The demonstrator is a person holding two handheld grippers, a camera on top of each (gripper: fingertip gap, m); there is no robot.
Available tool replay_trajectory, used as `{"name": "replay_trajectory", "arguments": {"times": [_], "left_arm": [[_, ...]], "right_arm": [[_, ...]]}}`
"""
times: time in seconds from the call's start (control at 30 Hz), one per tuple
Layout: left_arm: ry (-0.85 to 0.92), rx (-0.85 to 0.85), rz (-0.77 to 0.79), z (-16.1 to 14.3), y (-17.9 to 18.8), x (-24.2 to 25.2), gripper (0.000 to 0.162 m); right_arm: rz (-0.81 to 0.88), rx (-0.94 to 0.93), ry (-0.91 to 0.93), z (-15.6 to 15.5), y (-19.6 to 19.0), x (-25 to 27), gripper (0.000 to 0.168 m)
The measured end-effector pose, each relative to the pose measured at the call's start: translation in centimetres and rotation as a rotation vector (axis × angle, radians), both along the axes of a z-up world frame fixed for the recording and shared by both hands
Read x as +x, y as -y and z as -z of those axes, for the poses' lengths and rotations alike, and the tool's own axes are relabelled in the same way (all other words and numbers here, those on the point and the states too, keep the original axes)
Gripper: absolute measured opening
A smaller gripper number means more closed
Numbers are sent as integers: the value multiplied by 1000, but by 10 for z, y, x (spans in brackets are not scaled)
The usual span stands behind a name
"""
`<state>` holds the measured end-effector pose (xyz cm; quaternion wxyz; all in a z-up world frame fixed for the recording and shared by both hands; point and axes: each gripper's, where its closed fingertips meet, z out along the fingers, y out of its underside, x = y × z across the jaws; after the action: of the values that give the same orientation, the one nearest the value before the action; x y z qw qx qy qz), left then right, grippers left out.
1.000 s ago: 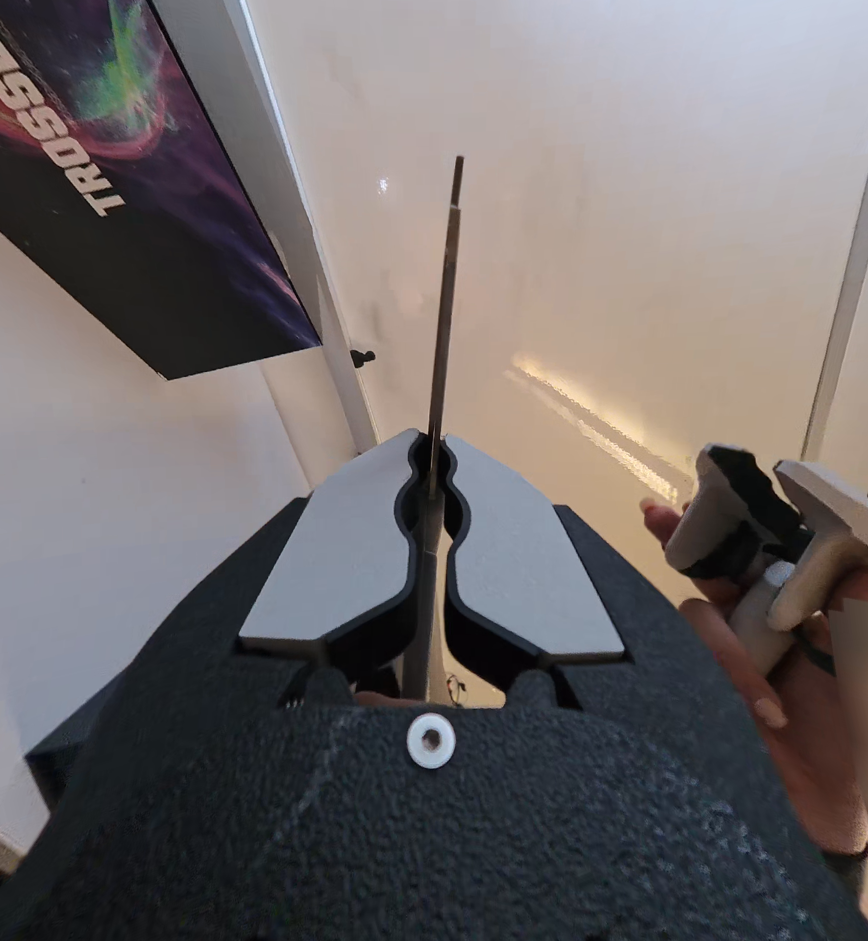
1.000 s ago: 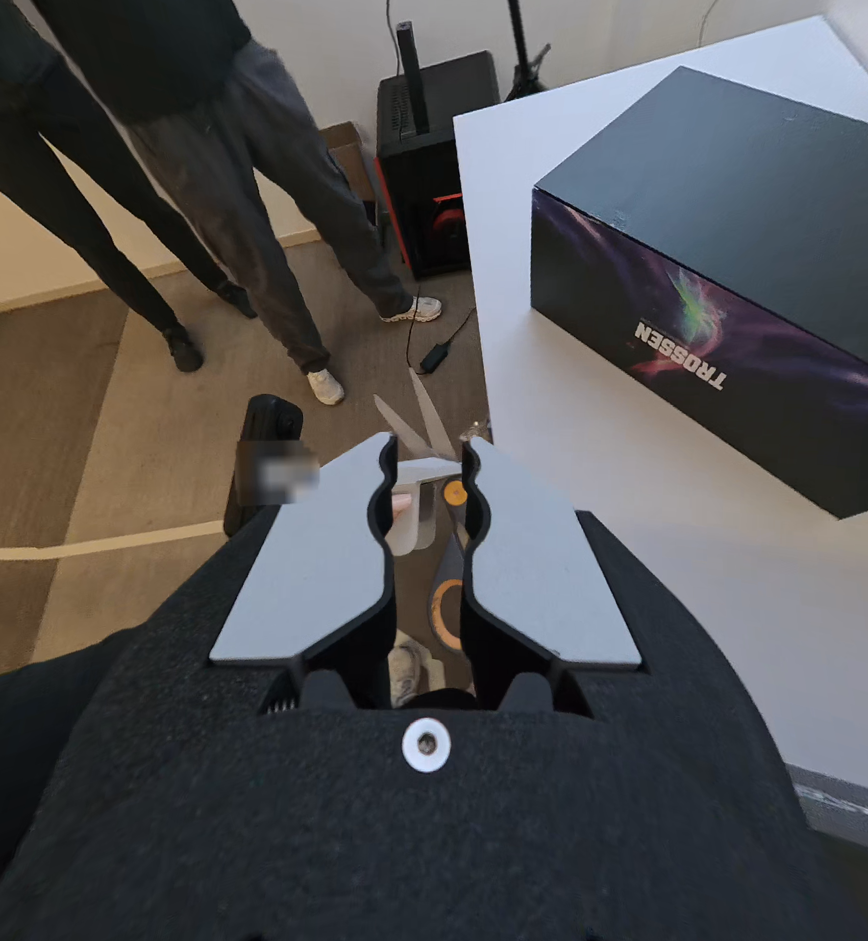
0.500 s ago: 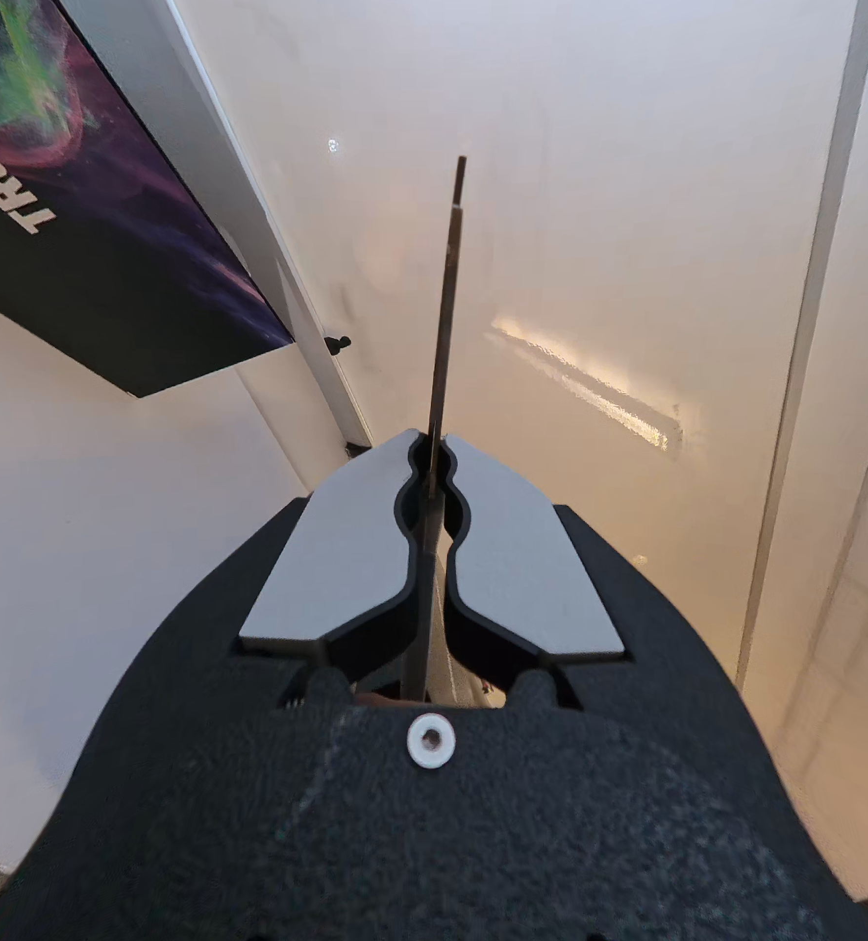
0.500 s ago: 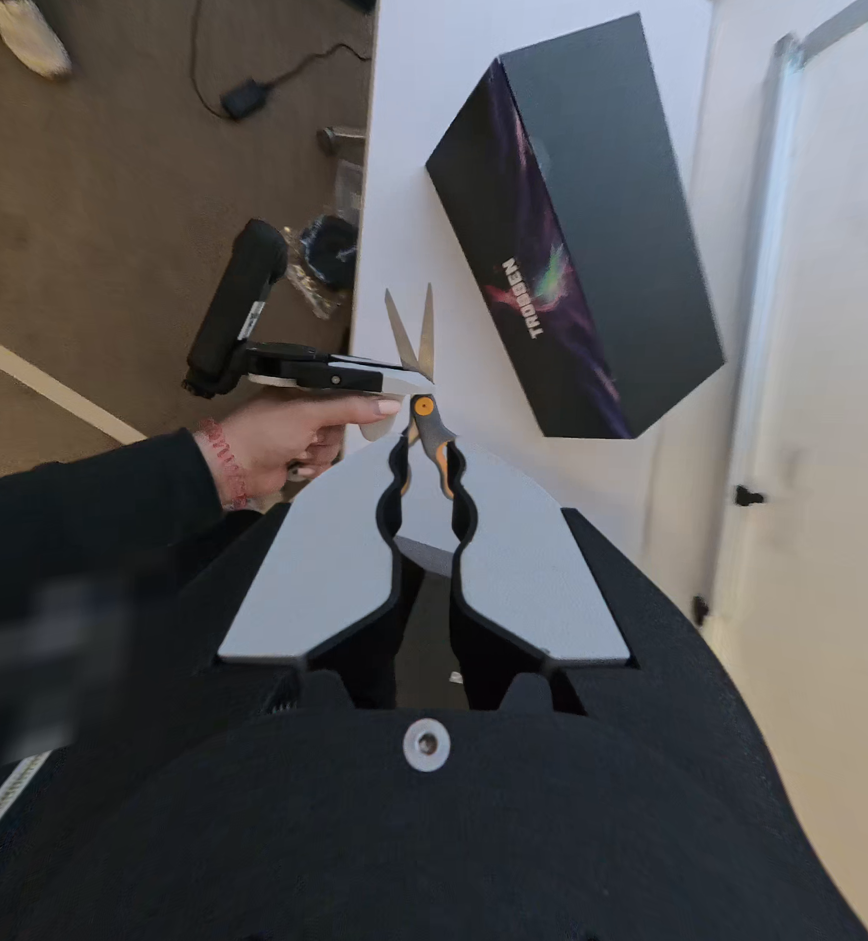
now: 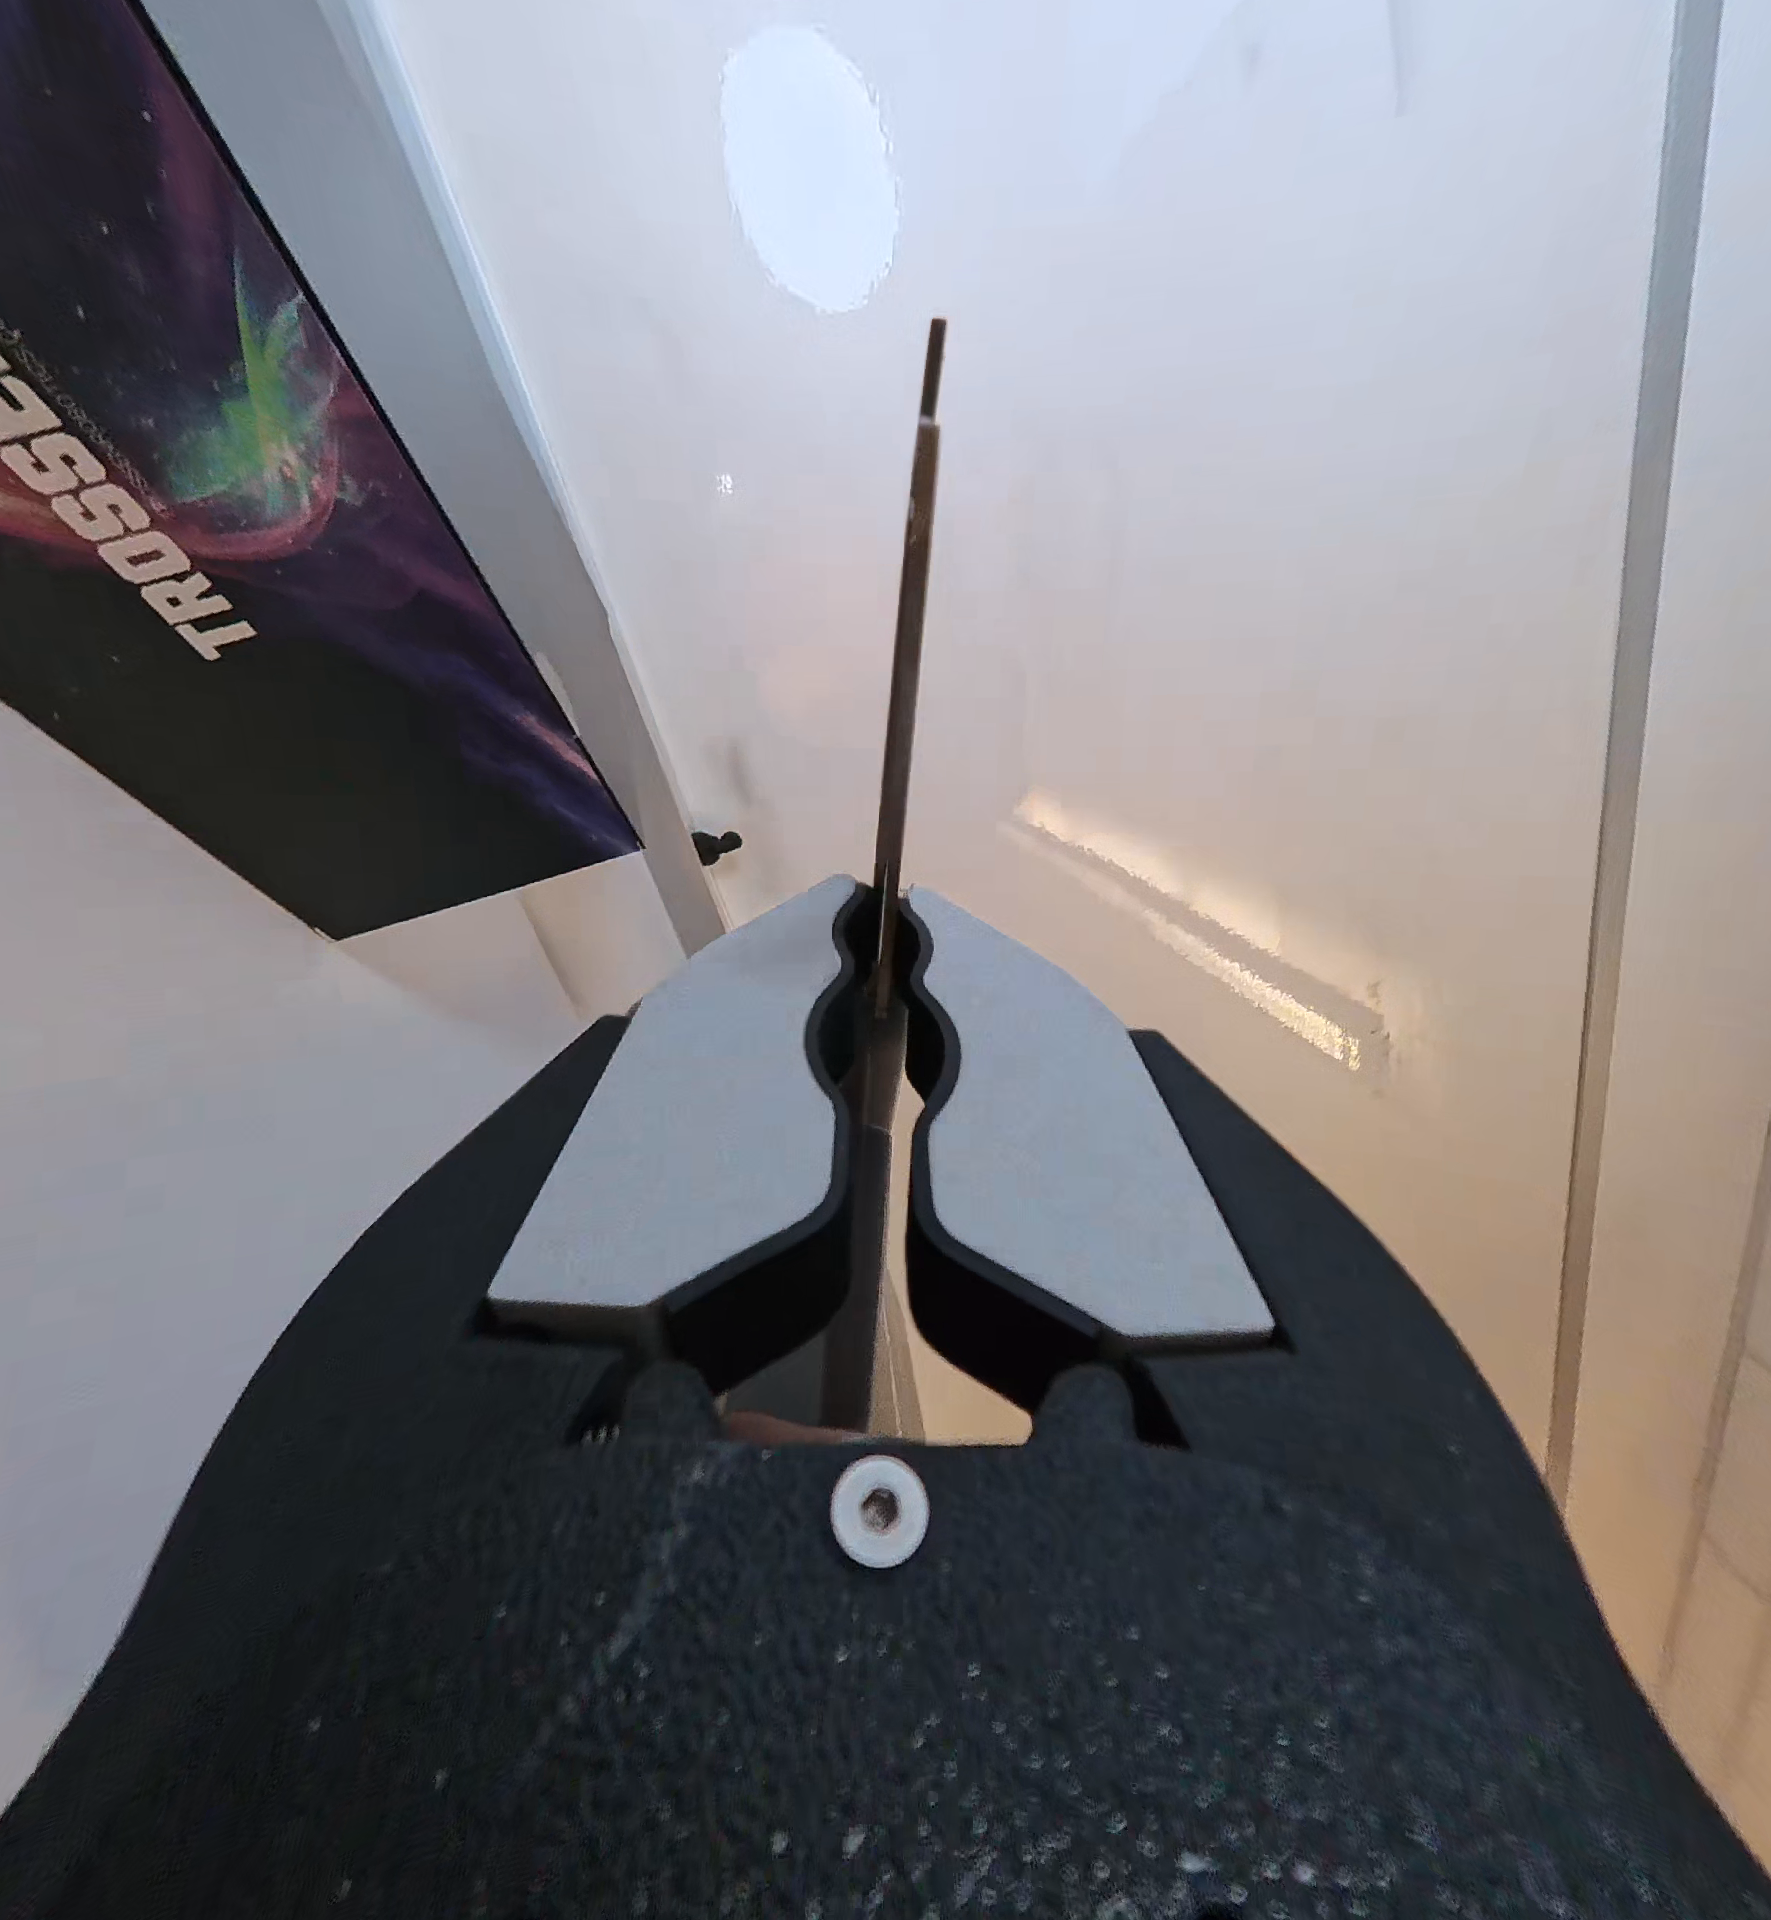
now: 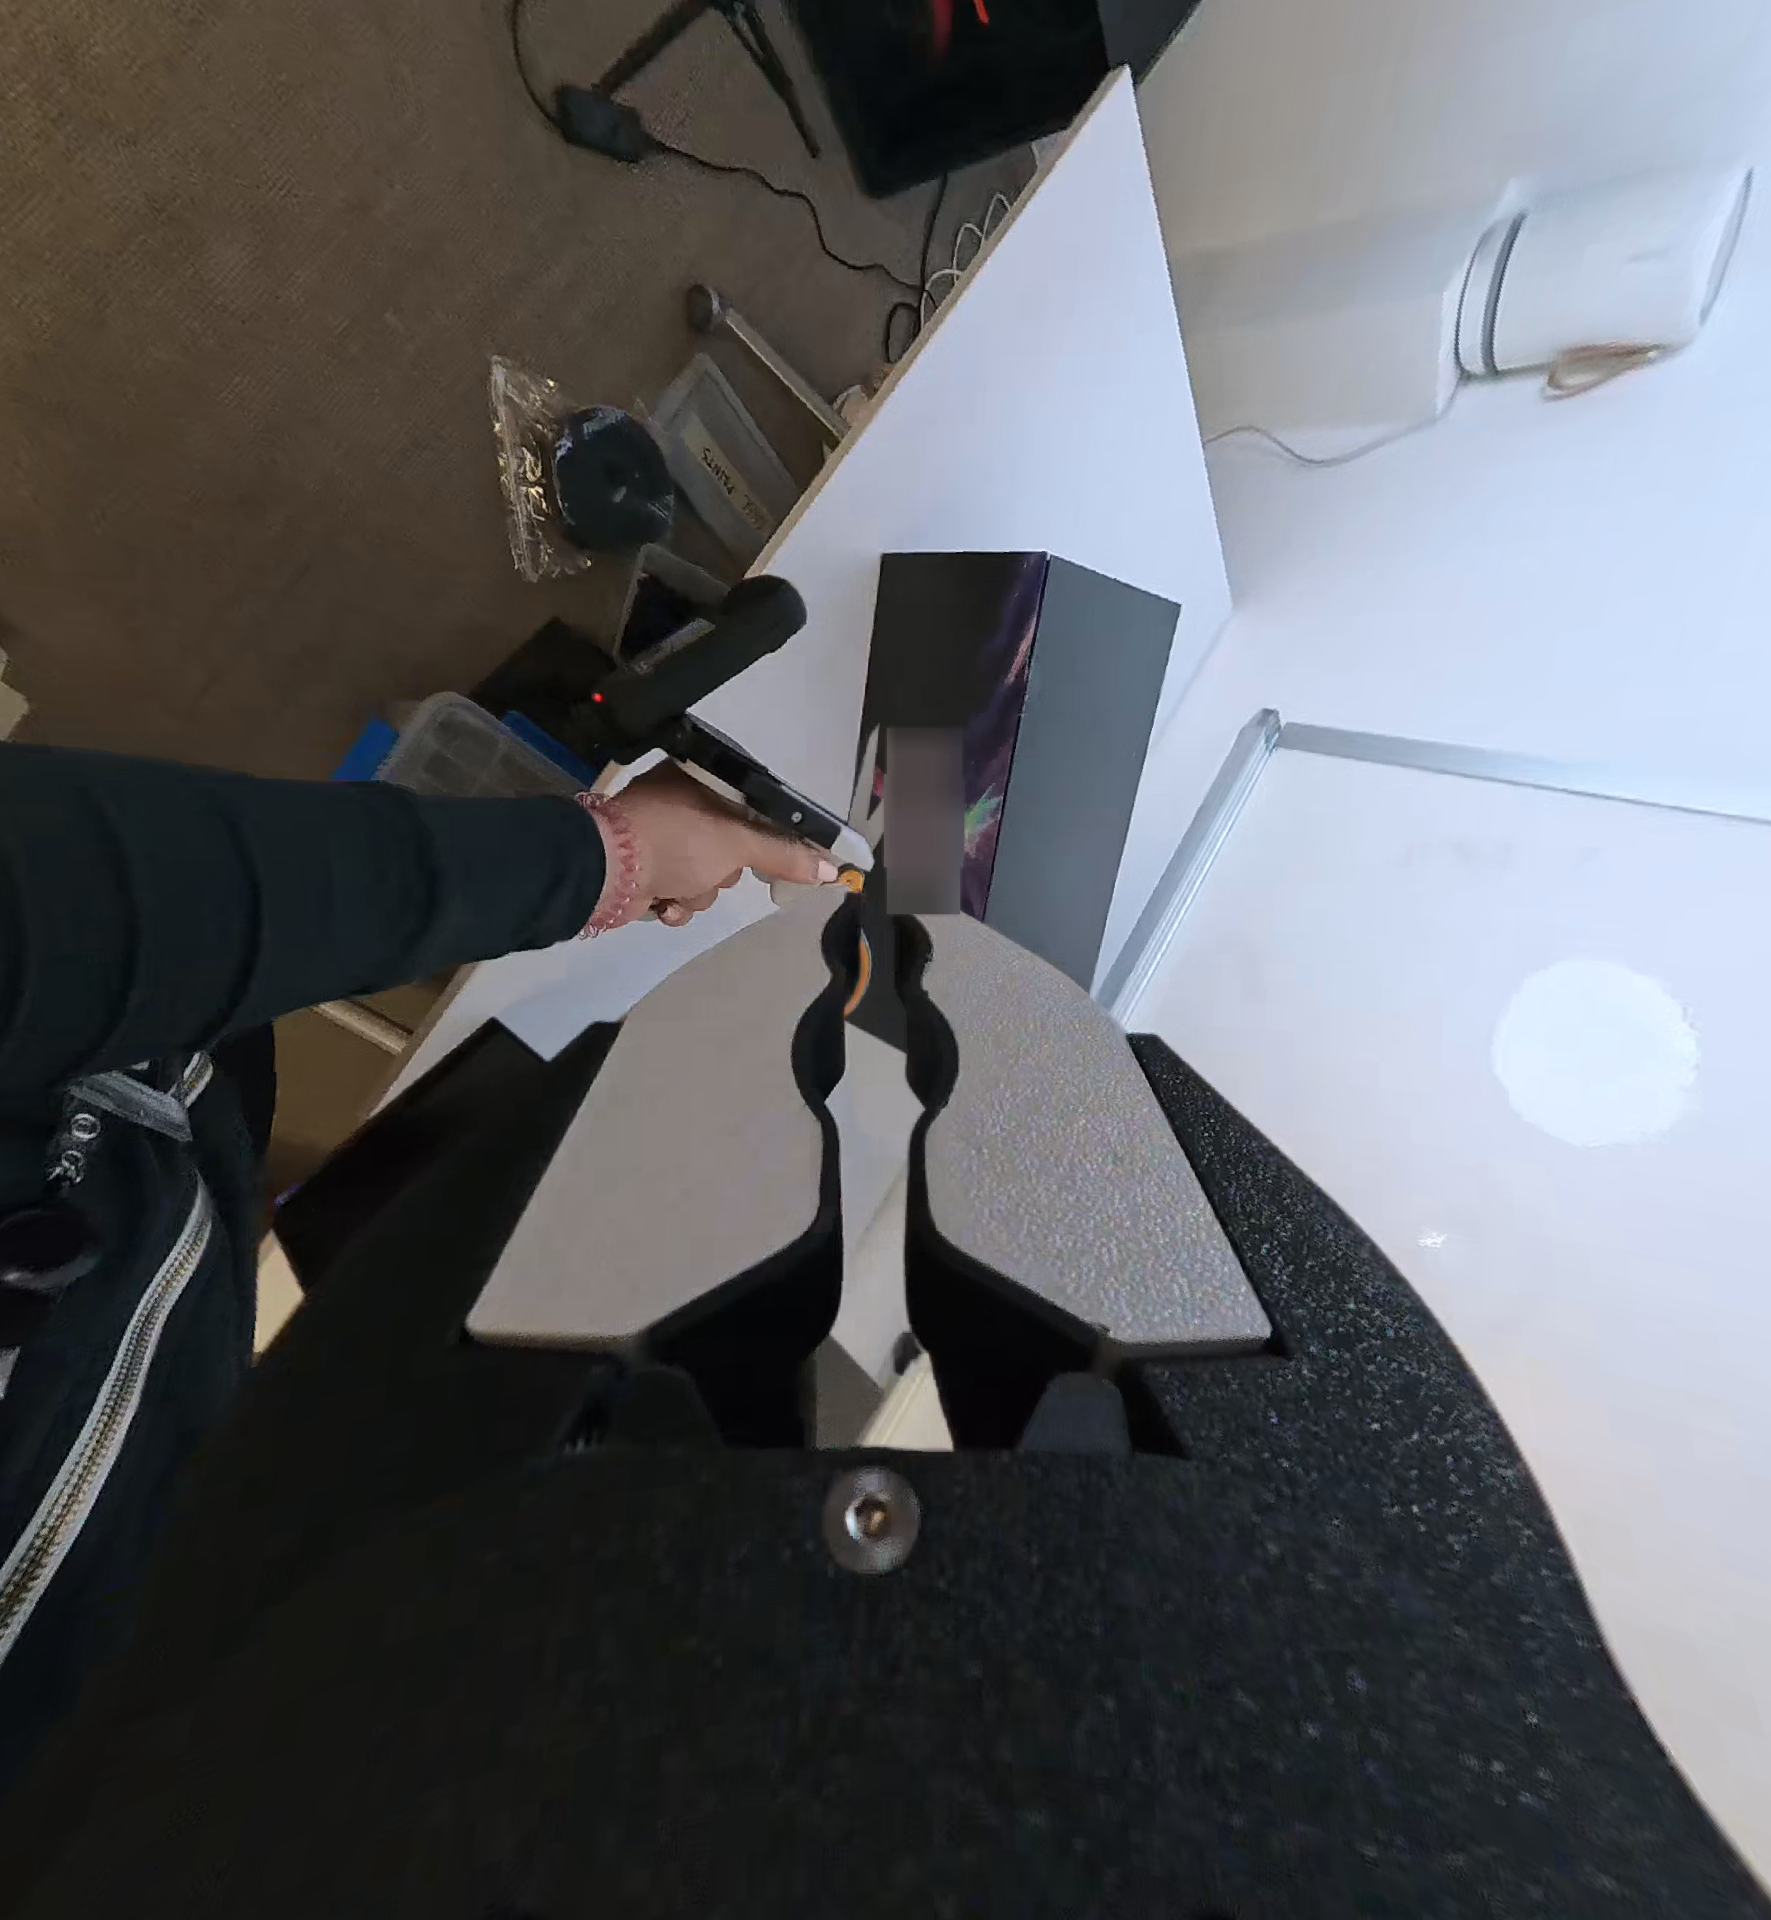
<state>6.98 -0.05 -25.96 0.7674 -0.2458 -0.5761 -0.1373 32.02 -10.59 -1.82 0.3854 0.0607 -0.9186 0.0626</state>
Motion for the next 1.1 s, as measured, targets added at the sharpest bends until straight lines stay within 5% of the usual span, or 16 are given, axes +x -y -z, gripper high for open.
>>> {"name": "replay_trajectory", "arguments": {"times": [0.4, 0.7, 0.9, 1.1], "left_arm": [[16, 16, -84, 2, 30, -8, 2], [50, -23, -102, 15, 40, -11, 1], [55, -34, -76, 14, 19, -30, 1], [68, -45, 45, 24, -56, -61, 1]], "right_arm": [[-110, 137, -60, 14, 2, -18, 2], [1, -134, -54, 55, -11, -132, 0], [247, -480, 181, 107, -121, -228, 0], [509, -955, 482, 152, -276, -282, 0]]}}
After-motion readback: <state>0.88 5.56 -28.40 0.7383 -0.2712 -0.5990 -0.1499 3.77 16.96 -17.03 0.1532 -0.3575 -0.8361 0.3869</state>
